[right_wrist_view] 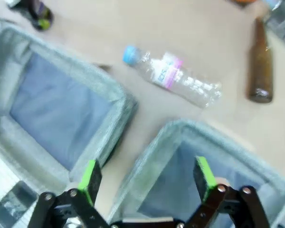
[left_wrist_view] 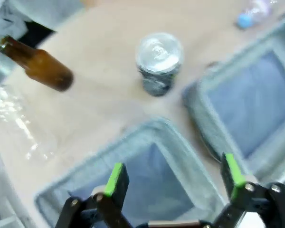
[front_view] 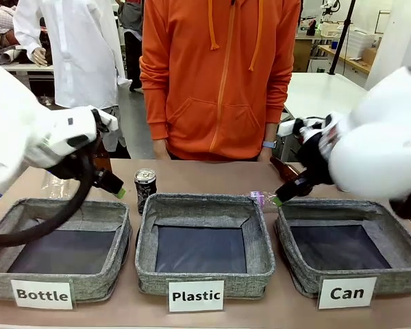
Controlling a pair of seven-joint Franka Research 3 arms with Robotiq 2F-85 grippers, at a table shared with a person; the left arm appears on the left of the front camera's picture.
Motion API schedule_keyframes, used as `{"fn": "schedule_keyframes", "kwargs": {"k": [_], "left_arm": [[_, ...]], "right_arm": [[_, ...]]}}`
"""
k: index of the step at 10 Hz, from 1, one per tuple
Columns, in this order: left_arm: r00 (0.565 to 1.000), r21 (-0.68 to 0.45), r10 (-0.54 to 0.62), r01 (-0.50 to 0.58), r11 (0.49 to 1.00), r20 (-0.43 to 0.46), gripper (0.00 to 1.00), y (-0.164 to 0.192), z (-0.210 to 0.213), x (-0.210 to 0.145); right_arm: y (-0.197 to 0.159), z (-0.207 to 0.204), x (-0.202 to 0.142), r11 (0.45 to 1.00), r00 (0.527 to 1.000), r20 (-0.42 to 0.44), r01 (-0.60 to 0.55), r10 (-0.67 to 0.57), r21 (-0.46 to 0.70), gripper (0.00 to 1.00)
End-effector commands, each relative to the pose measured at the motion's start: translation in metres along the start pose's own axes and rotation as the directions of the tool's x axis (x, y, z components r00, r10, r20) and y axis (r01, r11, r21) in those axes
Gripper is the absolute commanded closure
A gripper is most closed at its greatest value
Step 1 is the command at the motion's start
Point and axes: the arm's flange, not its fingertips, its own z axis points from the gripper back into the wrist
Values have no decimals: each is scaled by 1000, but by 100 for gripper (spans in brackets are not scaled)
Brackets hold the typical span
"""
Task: Sort the can waste into the basket.
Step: Pick up the can waste from the table and place it in the right Fabric basket.
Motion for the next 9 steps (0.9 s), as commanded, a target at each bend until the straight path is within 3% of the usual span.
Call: {"fn": "schedule_keyframes", "kwargs": {"k": [1,2,3,4,5,6,7,8,9], "left_arm": [[992,-172,26,-48,984,-125,0,18,63,-46],[993,-293,8,-43,955,-118,0,36,86,-64],[999,-436,0,-23,900,-52,0,68,115,-84],[996,-533,84,-71,843,0,0,110,130,-106],[966,-617,246,-148,773,77,0,151,145,-134],[886,-708,436,-207,676,157,0,192,151,-170],[731,-755,640,-275,596,238,0,220,153,-212],[626,-784,726,-285,552,284,0,217,146,-233],[563,-787,765,-297,541,314,0,210,146,-248]], "right_arm": [[-27,68,-15,961,991,-1,131,-134,243,0],[-48,96,-34,909,982,27,162,-187,385,0],[-81,124,-57,828,958,79,196,-276,525,0],[-120,141,-84,726,904,124,240,-408,644,0],[-156,150,-114,610,816,152,278,-558,742,0],[-184,149,-144,526,739,165,286,-653,801,0],[-206,143,-172,449,666,154,297,-730,843,0],[-220,134,-192,397,601,144,313,-787,863,0],[-227,125,-206,365,562,126,336,-817,868,0]]}}
